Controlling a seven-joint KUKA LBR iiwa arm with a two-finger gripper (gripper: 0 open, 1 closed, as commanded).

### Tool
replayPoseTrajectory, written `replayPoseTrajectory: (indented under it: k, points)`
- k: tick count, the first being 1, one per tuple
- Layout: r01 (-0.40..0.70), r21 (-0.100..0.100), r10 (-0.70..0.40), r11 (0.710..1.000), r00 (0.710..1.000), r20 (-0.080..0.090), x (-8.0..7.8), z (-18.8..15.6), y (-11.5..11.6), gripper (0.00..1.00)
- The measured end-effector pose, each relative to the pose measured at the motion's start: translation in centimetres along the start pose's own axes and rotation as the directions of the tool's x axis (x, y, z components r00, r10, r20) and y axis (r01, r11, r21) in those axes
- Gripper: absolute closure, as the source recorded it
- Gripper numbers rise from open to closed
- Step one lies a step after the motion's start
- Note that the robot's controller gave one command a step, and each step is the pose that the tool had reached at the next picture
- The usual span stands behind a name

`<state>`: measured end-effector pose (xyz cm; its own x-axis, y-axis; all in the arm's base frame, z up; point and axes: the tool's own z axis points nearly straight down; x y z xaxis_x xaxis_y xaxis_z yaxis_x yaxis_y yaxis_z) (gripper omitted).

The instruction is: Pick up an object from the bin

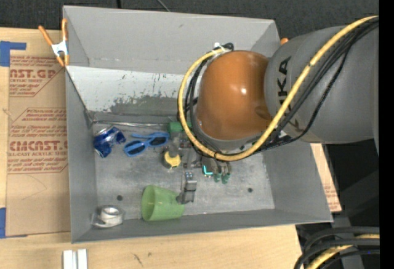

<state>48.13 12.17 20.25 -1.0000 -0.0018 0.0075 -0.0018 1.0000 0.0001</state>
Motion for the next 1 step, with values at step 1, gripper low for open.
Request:
replayPoseTrajectory:
  k: [1]
  points:
    - [0.347,0.004,-0.347,0.938,0.937,-0.027,-0.74,12.63,2.18,0.00]
